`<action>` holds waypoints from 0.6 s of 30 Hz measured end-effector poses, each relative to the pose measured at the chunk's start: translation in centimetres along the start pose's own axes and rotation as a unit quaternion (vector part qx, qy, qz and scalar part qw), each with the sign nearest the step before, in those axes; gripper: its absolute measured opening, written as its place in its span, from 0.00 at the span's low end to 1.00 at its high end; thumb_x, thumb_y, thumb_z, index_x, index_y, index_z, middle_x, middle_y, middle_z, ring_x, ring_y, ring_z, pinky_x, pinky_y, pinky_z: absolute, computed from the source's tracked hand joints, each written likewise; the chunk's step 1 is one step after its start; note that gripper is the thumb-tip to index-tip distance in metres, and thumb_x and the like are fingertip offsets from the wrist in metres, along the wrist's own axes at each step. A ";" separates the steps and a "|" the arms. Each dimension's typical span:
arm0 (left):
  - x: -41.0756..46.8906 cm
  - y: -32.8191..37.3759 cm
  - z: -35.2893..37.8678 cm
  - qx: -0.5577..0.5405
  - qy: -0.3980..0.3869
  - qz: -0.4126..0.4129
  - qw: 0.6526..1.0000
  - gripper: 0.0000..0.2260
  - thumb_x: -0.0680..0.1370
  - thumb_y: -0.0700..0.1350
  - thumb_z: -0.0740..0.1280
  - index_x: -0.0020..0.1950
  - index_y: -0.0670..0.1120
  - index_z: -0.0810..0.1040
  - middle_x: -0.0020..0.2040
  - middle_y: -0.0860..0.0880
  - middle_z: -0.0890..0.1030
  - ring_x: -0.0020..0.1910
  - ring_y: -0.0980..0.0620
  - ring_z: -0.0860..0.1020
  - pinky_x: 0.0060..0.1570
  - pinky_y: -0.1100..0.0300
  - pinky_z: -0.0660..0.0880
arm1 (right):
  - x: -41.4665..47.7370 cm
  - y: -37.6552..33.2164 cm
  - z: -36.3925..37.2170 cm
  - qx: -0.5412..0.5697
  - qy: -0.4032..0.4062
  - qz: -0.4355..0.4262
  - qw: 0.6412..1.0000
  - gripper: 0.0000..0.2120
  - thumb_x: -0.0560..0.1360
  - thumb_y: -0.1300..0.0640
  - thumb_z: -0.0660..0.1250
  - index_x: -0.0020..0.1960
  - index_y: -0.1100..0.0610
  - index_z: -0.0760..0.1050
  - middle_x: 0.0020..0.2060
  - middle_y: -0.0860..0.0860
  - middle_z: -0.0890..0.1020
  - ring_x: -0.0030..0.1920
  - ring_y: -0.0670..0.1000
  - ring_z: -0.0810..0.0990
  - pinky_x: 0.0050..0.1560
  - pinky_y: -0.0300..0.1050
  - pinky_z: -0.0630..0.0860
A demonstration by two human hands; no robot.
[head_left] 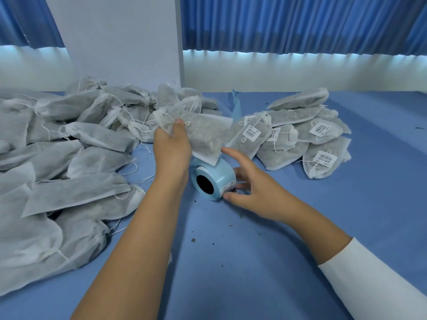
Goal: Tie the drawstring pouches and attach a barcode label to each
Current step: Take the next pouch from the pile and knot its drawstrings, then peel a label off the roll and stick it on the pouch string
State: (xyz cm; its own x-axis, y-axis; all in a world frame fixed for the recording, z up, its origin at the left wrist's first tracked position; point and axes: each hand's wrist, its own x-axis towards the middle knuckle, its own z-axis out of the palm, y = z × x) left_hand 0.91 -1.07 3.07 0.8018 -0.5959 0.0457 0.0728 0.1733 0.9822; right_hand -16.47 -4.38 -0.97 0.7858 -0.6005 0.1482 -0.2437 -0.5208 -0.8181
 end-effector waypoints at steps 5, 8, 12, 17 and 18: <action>-0.1 0.0 0.1 -0.028 -0.012 -0.010 0.999 0.09 0.84 0.48 0.60 0.56 0.46 0.77 0.54 0.47 0.82 0.53 0.48 0.81 0.59 0.43 0.78 | 0.2 -0.1 0.5 0.033 0.048 -0.035 0.998 0.34 0.77 0.61 0.69 0.69 0.29 0.61 0.47 0.49 0.85 0.46 0.50 0.82 0.53 0.39 0.76; -0.3 0.2 0.3 -0.076 -0.012 -0.007 0.997 0.09 0.84 0.48 0.58 0.53 0.47 0.77 0.49 0.49 0.83 0.47 0.52 0.82 0.48 0.50 0.82 | 0.2 -0.1 0.4 0.058 0.053 -0.044 0.996 0.29 0.76 0.60 0.70 0.69 0.37 0.66 0.40 0.50 0.84 0.40 0.52 0.80 0.48 0.42 0.77; -1.0 0.1 1.1 -0.068 -0.054 -0.014 0.996 0.12 0.84 0.50 0.58 0.57 0.46 0.78 0.50 0.48 0.84 0.47 0.52 0.84 0.45 0.53 0.82 | 0.2 0.0 0.5 0.065 0.040 -0.053 0.996 0.23 0.75 0.59 0.73 0.66 0.49 0.68 0.30 0.38 0.79 0.31 0.39 0.75 0.40 0.28 0.70; -2.0 -0.4 2.0 -0.013 -0.091 -0.017 0.996 0.10 0.83 0.52 0.59 0.57 0.49 0.76 0.56 0.46 0.82 0.56 0.48 0.81 0.62 0.45 0.76 | 0.3 0.1 0.6 0.078 0.037 -0.036 0.996 0.15 0.73 0.56 0.75 0.54 0.48 0.72 0.32 0.43 0.80 0.33 0.41 0.75 0.40 0.33 0.71; -2.0 -0.6 2.0 0.002 -0.092 -0.018 0.996 0.08 0.83 0.53 0.59 0.53 0.51 0.75 0.55 0.47 0.82 0.56 0.48 0.81 0.62 0.45 0.76 | 0.3 0.1 0.6 0.066 0.042 -0.034 0.996 0.14 0.73 0.55 0.75 0.54 0.48 0.73 0.33 0.44 0.81 0.34 0.42 0.76 0.40 0.34 0.71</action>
State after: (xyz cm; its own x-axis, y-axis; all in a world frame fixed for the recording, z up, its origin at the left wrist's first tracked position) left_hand -1.95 -1.50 2.76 0.6767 -0.7351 0.0427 0.0967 0.1462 0.9845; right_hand -15.92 -4.31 -1.35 0.7457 -0.6189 0.2468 -0.1108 -0.4804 -0.8700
